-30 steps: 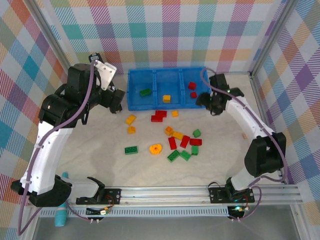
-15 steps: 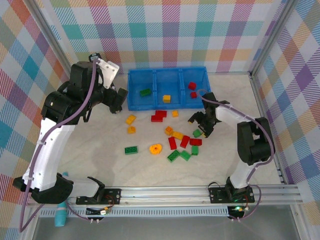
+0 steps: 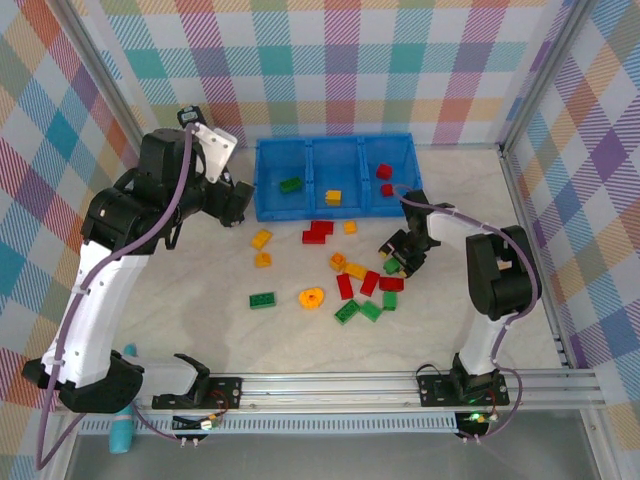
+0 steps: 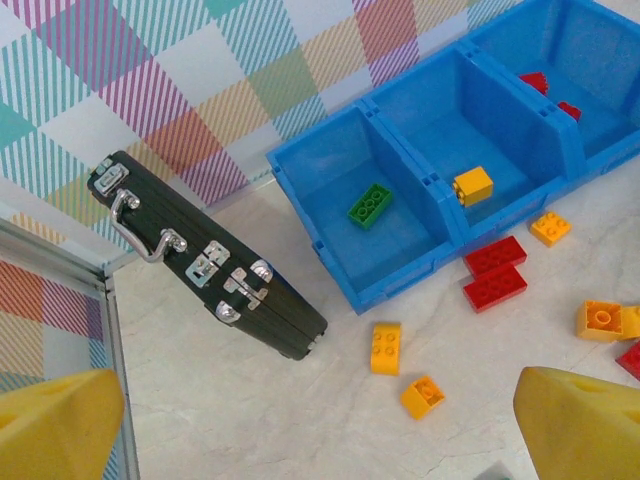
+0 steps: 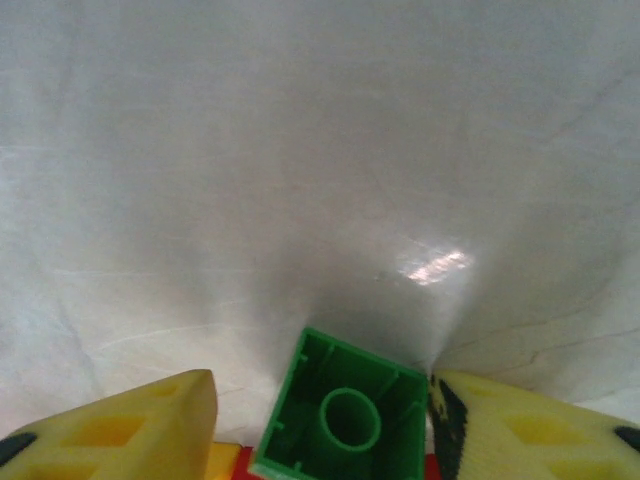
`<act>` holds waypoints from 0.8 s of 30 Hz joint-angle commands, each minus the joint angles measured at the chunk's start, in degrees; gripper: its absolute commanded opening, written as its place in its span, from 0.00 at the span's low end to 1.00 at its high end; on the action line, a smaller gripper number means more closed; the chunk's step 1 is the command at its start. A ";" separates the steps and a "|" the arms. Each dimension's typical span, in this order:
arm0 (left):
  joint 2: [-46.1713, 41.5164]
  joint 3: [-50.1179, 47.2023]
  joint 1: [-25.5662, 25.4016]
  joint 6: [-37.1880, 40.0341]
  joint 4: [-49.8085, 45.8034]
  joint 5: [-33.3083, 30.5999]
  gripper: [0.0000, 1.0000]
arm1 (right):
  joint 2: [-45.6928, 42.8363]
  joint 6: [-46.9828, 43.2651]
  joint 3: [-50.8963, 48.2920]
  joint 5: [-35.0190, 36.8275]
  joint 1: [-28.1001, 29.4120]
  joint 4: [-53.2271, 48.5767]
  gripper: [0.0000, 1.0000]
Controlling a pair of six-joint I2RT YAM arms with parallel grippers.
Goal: Sort the legos into containers by color
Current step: Pick up the lego from the center of the table, then place the lego in the container.
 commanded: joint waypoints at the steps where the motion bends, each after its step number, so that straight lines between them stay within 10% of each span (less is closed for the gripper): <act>1: -1.59 -0.88 0.19 -0.06 0.61 -1.45 1.00 | 2.06 -0.80 -0.73 -0.59 -0.13 1.72 0.47; 16: -5.59 -3.25 0.63 1.42 1.08 -5.34 1.00 | -4.38 -8.56 14.46 9.49 -6.62 0.97 0.30; 24: -8.32 -7.67 0.72 2.94 4.23 -8.24 1.00 | -2.52 -15.38 21.52 16.48 -3.31 25.76 0.29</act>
